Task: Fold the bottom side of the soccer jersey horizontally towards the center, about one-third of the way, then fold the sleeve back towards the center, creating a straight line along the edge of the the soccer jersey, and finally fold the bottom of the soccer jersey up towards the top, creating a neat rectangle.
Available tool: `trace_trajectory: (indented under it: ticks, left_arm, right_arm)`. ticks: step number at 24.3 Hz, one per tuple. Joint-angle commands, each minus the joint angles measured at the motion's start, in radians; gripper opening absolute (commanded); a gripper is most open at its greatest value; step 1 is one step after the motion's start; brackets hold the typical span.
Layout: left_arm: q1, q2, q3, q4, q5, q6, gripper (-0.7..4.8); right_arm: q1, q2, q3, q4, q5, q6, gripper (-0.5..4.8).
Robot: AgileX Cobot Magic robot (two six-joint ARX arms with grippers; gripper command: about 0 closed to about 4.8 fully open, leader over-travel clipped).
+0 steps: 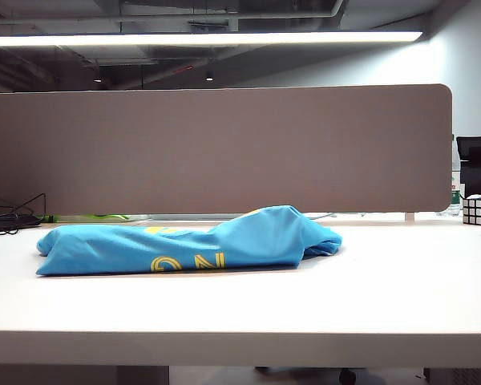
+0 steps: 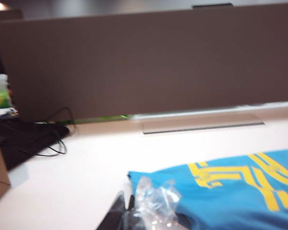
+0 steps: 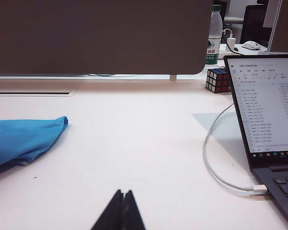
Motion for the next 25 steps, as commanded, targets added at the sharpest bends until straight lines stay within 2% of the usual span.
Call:
trace_trajectory:
  ticks: [1,6,25]
  left_arm:
    - [0.002,0.002,0.002,0.018,-0.007,-0.001,-0.06]
    - [0.002,0.002,0.002,-0.021,-0.007,-0.004,-0.05]
    - [0.002,0.002,0.002,-0.022,-0.007,-0.004,-0.05]
  right_arm:
    - [0.000,-0.002,-0.006,0.024,-0.002,-0.005,-0.03]
    - [0.000,-0.002,-0.006,0.047,-0.002,-0.005,-0.01]
    - [0.000,-0.002,-0.006,0.039,-0.002,-0.005,-0.01]
